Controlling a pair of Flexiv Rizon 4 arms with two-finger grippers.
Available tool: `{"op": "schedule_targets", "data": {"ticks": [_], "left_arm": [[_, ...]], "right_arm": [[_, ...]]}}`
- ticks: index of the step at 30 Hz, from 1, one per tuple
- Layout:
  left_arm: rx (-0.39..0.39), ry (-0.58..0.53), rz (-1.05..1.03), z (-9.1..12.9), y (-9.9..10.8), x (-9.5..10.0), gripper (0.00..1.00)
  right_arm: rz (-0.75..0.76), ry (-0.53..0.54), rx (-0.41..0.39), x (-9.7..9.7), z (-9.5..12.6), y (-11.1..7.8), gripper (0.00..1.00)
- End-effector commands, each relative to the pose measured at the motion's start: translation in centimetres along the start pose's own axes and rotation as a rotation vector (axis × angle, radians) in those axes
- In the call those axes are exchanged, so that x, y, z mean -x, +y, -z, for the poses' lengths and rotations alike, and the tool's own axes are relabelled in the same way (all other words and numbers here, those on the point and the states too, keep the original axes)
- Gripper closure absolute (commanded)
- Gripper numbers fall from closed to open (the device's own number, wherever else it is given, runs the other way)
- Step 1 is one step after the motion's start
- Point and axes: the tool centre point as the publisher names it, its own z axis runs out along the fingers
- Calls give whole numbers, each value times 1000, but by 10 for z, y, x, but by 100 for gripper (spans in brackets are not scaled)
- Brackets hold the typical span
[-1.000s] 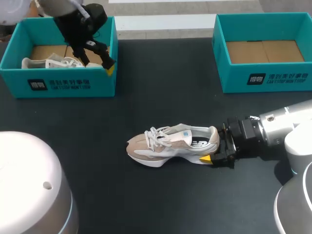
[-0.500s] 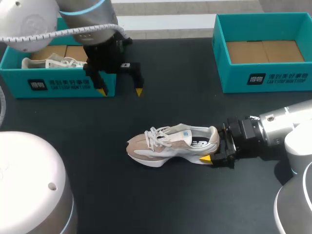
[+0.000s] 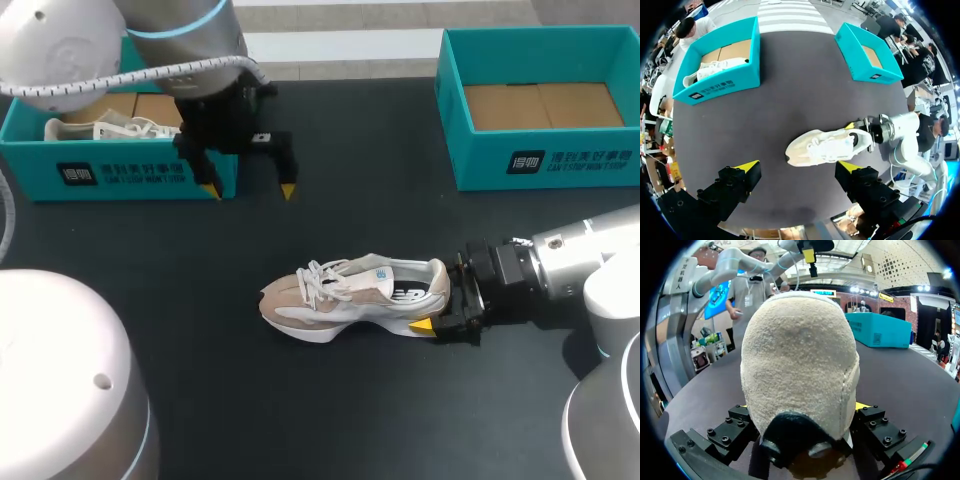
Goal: Take the shoe out of the shoebox, open the shoe tongue, remove and reinsert the insole, then place the shoe into the shoebox
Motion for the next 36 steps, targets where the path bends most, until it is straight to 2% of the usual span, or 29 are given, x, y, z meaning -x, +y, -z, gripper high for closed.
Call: {"op": "schedule_targets", "data": {"ticks": [1, 5, 9, 19, 31, 36], "left_arm": [[31, -35, -21, -10, 5, -9, 0], [84, -29, -26, -28, 12, -27, 0], [105, -30, -22, -44, 16, -44, 0], [178, -53, 8, -65, 22, -84, 0], [162, -203, -18, -84, 28, -118, 0], [156, -278, -27, -90, 31, -126, 0]], "right_arm": [[0, 0, -1, 0, -3, -4, 100], [0, 0, -1, 0, -3, -4, 100], [0, 0, -1, 0, -3, -4, 100], [0, 0, -1, 0, -3, -4, 100], [0, 0, -1, 0, -3, -4, 100], [0, 0, -1, 0, -3, -4, 100]]}}
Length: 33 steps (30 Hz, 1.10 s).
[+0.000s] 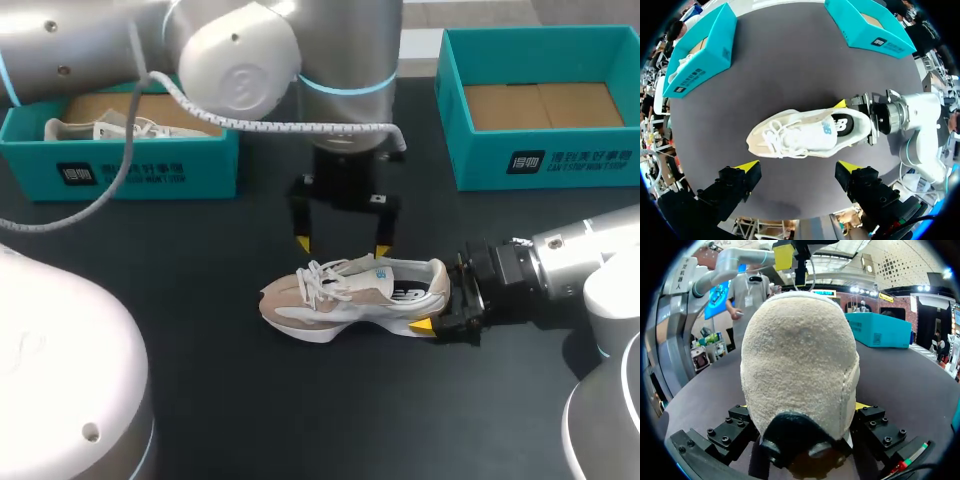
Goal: Take the shoe out of the shoebox, open the shoe tongue, remove and reinsert the insole, then place the shoe into the shoebox
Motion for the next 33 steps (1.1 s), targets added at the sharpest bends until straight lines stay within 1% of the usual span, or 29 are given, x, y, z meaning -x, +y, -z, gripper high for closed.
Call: {"op": "schedule_targets", "data": {"ticks": [1, 6, 11, 15, 21, 23, 24, 26, 27, 28, 29, 33], "left_arm": [[3, -150, 12, -3, -3, -22, 0], [-1, -191, 41, -4, -5, -27, 0], [8, -186, 65, -8, -7, -29, 0], [-5, -204, 68, -15, -7, -29, 0], [-17, -206, 101, -30, -14, -29, 0], [-23, -203, 112, -36, -17, -31, 0], [-24, -223, 111, -39, -19, -32, 0], [-23, -223, 114, -45, -22, -35, 0], [-23, -241, 109, -48, -23, -36, 0], [-28, -226, 118, -50, -24, -37, 0], [-33, -242, 116, -53, -25, -38, 0], [-15, -253, 126, -67, -29, -40, 0]], "right_arm": [[0, 0, -1, 0, -3, -4, 100], [0, 0, -1, 0, -3, -4, 100], [0, 0, -1, 0, -3, -4, 100], [0, 0, -1, 0, -3, -4, 100], [0, 0, -1, 0, -3, -4, 100], [0, 0, -1, 0, -3, -4, 100], [0, 0, -1, 0, -3, -4, 100], [0, 0, -1, 0, -3, -4, 100], [0, 0, -1, 0, -3, -4, 100], [0, 0, -1, 0, -3, -4, 100], [0, 0, -1, 0, -3, -4, 100], [0, 0, -1, 0, -3, -4, 100]]}}
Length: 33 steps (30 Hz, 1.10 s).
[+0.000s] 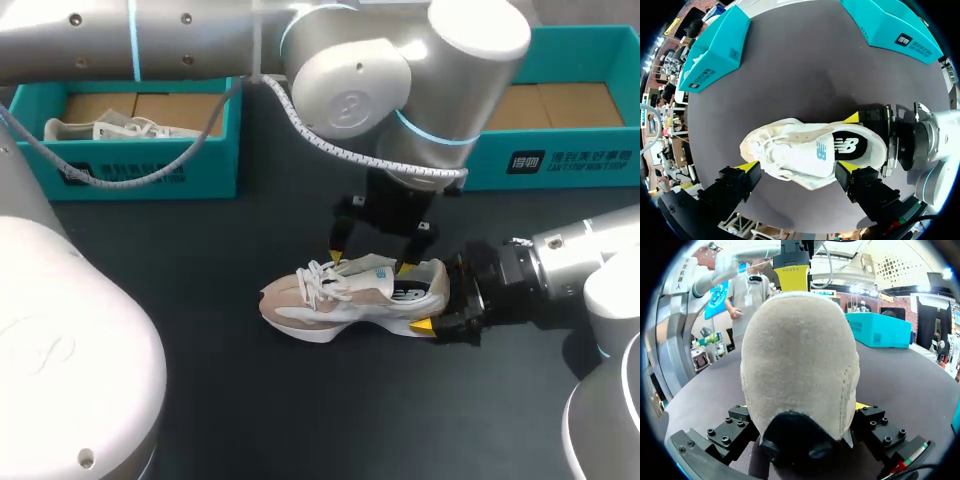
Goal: Take the shoe out of the shoebox, open the shoe tongue, remove and reinsert the insole, then place the shoe into the shoebox
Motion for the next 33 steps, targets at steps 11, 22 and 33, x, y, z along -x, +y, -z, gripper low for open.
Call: {"op": "schedule_targets", "data": {"ticks": [11, 22, 33], "left_arm": [[22, -29, 36, -26, -6, -24, 0], [34, -101, 43, -42, -3, -19, 0], [43, -157, 57, -47, 3, 7, 0]], "right_arm": [[0, 0, -1, 0, -3, -4, 100], [0, 0, -1, 0, -3, -4, 100], [0, 0, -1, 0, -3, -4, 100]]}}
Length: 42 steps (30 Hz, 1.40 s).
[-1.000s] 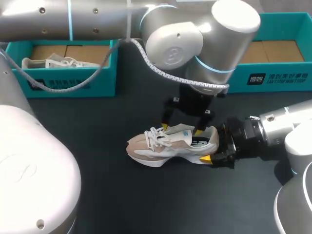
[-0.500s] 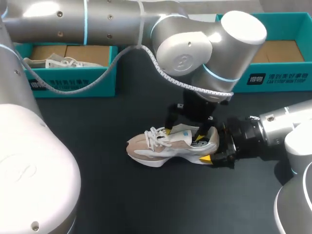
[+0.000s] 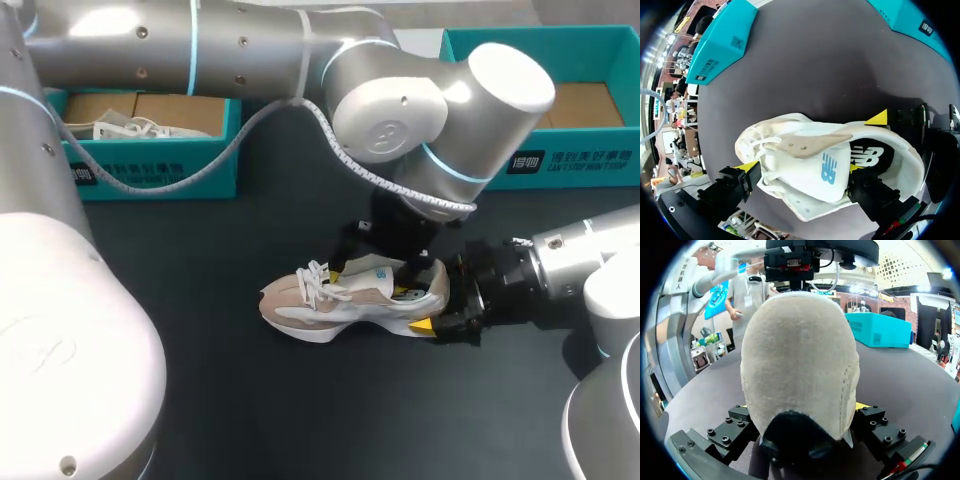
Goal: Take the shoe out of the shoebox, open the shoe tongue, remove and reinsert the insole, then place the shoe into the shoebox
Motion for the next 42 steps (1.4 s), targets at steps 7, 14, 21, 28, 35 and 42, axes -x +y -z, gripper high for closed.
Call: {"op": "schedule_targets", "data": {"ticks": [7, 14, 21, 28, 35, 42], "left_arm": [[4, 27, 32, 6, 2, 33, 100], [-6, 63, 47, 15, 11, 57, 100], [2, 82, 73, 15, 17, 82, 100], [24, 81, 86, 4, 23, 92, 100], [48, 75, 99, -21, 24, 97, 100], [85, 27, 141, -50, 21, 107, 100]], "right_arm": [[0, 0, -1, 0, -3, -4, 100], [0, 0, -1, 0, -3, -4, 100], [0, 0, -1, 0, -3, -4, 100], [0, 0, -1, 0, -3, -4, 100], [0, 0, -1, 0, -3, -4, 100], [0, 0, -1, 0, -3, -4, 100]]}}
